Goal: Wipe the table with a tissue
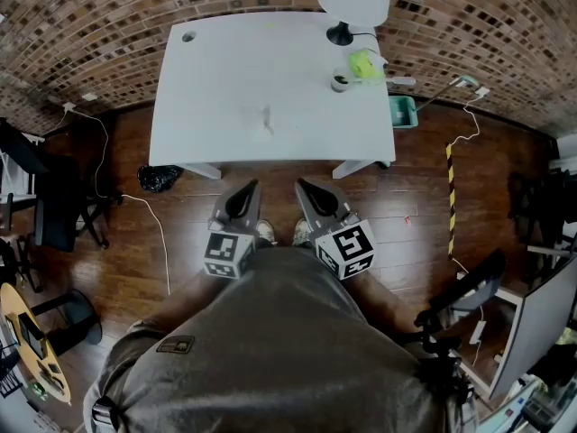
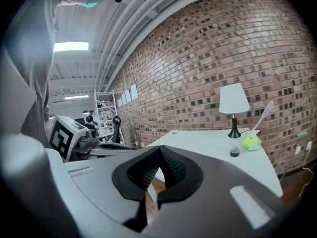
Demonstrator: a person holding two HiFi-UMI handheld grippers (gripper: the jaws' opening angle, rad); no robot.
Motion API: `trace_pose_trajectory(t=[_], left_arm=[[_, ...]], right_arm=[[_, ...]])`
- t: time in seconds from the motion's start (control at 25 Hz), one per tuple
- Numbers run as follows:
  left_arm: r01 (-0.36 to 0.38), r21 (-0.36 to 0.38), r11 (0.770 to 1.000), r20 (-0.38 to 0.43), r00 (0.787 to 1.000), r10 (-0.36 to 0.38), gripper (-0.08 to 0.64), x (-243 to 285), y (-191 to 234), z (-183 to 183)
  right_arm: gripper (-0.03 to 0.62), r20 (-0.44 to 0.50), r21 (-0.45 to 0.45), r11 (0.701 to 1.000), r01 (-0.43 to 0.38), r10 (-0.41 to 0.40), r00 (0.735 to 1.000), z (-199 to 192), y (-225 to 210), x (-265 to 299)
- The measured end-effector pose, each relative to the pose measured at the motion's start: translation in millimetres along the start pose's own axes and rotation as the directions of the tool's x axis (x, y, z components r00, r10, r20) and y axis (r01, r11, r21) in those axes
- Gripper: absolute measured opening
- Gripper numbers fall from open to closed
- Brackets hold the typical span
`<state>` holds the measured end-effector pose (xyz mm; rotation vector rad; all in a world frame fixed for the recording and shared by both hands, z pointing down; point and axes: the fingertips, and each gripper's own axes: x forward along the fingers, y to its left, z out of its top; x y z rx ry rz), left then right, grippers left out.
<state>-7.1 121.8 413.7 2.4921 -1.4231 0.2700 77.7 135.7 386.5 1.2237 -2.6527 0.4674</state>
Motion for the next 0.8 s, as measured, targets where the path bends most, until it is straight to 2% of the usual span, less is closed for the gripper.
trace_pose_trajectory(t=[0.8], left_arm=[[-0.002,0.003,1.000,-0.006,1.000,0.002,0.002,7.6,2.2,2.2]], right_arm=[[0.011,0.008,0.002,1.000,-0.013,0.013,1.000,1.7,-3.5,4.9]])
